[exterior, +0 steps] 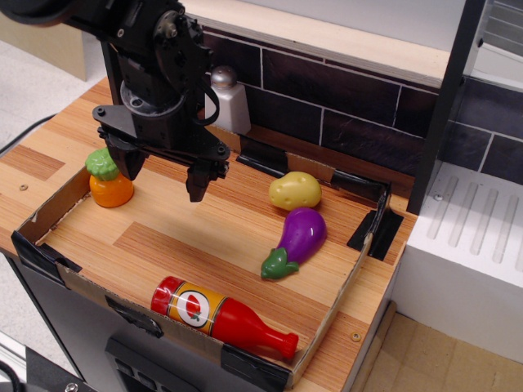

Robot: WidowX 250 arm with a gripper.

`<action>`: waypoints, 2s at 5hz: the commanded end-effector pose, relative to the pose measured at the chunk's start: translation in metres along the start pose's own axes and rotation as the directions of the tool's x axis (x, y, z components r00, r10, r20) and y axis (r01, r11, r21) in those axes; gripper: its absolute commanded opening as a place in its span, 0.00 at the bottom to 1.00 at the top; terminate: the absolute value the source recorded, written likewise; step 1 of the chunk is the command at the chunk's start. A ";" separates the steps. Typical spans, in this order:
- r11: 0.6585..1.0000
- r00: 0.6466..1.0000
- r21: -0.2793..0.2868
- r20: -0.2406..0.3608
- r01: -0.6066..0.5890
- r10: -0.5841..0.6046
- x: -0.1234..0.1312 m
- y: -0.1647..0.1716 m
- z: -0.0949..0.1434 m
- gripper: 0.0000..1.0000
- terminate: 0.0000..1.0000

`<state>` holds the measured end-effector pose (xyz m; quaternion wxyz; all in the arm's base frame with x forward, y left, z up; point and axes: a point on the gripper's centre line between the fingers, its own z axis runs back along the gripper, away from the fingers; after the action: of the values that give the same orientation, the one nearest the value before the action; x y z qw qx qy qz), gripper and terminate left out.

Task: Upright hot sauce bottle

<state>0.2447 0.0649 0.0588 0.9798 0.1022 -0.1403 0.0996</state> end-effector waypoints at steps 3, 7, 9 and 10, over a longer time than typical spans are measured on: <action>0.871 0.872 -0.054 0.041 0.489 -0.487 0.009 -0.033 0.018 1.00 0.00; 0.125 0.166 -0.177 0.242 0.976 -0.956 -0.048 -0.086 0.044 1.00 0.00; -0.012 0.038 -0.193 0.252 0.981 -0.967 -0.072 -0.102 0.030 1.00 0.00; -0.033 0.016 -0.198 0.242 0.980 -0.970 -0.072 -0.108 0.028 1.00 0.00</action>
<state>0.1936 -0.0643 0.0358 0.7661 0.0108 -0.0403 -0.6414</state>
